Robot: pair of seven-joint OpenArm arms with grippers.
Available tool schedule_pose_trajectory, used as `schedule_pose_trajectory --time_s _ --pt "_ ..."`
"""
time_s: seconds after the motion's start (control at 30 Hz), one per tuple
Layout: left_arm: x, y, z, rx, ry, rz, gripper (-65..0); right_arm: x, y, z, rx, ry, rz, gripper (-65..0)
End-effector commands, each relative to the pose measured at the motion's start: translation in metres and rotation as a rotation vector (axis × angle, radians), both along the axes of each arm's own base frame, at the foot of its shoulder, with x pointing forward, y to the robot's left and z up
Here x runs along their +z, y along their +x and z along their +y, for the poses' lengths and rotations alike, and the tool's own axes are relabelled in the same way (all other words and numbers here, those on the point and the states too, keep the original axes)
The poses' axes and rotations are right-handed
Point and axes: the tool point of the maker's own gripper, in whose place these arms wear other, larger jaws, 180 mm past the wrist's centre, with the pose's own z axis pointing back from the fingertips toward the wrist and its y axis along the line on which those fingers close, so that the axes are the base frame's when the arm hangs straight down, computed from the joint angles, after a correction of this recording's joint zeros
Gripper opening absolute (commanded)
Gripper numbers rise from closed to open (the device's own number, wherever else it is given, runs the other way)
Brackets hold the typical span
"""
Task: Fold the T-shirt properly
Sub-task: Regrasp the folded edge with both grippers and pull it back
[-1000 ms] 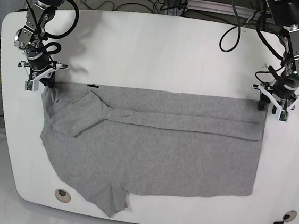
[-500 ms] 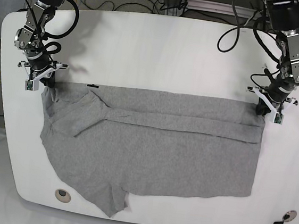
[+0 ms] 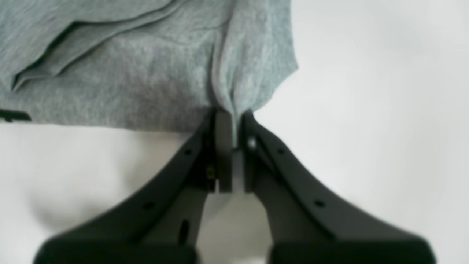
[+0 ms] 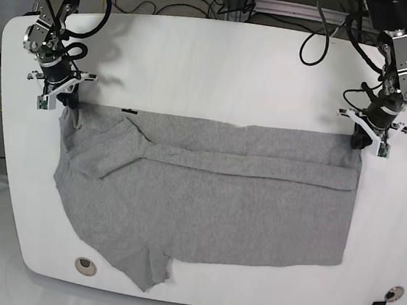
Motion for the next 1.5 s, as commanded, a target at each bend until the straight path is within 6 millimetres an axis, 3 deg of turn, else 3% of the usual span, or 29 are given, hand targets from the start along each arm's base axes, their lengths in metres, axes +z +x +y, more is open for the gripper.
schedule_pose_trajectory --time_s 0.0,0.23,0.43,0.6,0.73,1.2,1.47 --pt "-0.028 -0.033 0.007 -0.013 0.057 0.165 -65.0 -0.013 -0.021 0.002 0.02 -0.03 0.096 -65.0" --pt "-0.042 -0.092 0.007 -0.037 0.086 0.26 -65.0 -0.031 -0.075 0.005 0.039 -0.041 0.196 -65.0" --pt "-0.047 -0.137 0.026 -0.062 0.141 0.351 -65.0 -0.034 -0.116 0.01 0.081 -0.054 0.257 -65.0" --pt "-0.051 -0.164 0.036 -0.049 0.153 0.402 -65.0 -0.038 -0.145 0.011 0.093 -0.06 0.31 -65.0" --pt "-0.05 -0.175 0.037 -0.08 0.136 0.422 -65.0 -0.044 -0.17 0.011 0.094 -0.058 0.362 -65.0" --pt "-0.052 -0.245 0.053 -0.063 0.138 0.55 -65.0 -0.043 -0.242 0.013 0.119 -0.067 0.497 -65.0" --pt "-0.053 -0.248 0.053 -0.063 0.137 0.557 -65.0 -0.044 -0.248 0.013 0.118 -0.065 0.512 -65.0"
